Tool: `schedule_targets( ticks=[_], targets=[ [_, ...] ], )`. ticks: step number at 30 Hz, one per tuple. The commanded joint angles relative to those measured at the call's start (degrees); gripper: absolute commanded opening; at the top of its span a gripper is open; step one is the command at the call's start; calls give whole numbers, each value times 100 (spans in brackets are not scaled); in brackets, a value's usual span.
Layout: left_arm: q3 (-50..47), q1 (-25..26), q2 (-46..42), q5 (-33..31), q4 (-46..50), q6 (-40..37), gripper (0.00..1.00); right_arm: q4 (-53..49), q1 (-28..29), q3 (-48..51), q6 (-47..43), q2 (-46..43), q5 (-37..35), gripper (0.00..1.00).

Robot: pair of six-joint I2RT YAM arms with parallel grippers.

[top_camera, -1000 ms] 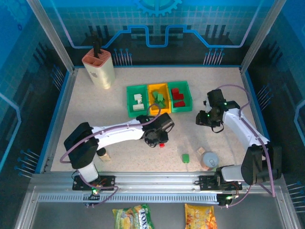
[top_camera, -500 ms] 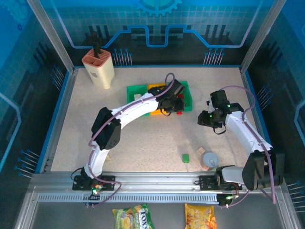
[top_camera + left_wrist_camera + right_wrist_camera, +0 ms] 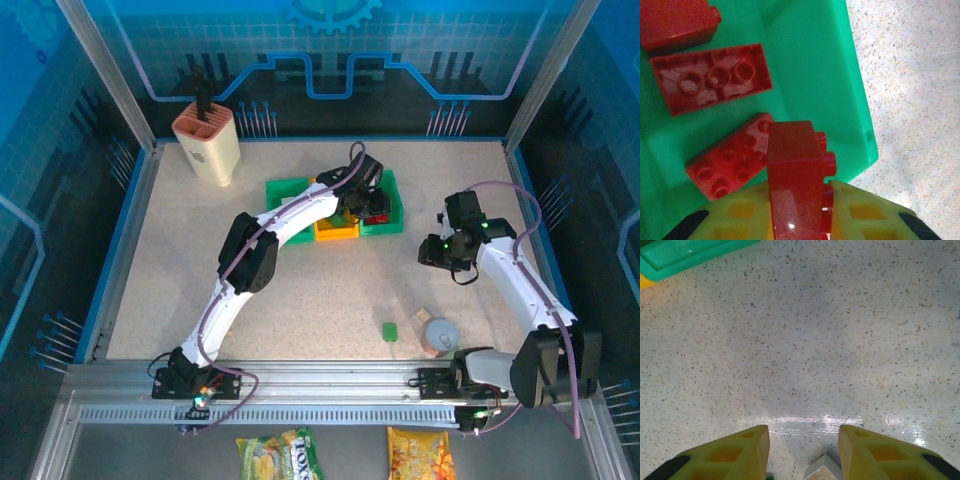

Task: Sort the legos into containers by color
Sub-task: Place the lego in the container.

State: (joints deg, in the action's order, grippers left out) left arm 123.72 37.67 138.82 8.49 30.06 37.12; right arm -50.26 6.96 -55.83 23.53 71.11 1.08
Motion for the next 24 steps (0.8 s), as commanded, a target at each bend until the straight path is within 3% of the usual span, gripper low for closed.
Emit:
schedule_targets(
  ticks=[1,10,16,24],
  targets=[
    [234,-104,130,434,-410,20,28,-210,-92,-165,5,-98,-20,42],
    [384,-189,417,627,-804,223,29,-292,-91,-242,-75,-124,-88,42],
    [539,-216,499,671,-764,235,43,-340,-109,-275,-82,-166,-108,42],
    [413,-215,206,618,-665,170,46,-358,-107,-266,-72,-194,-69,42]
  ],
)
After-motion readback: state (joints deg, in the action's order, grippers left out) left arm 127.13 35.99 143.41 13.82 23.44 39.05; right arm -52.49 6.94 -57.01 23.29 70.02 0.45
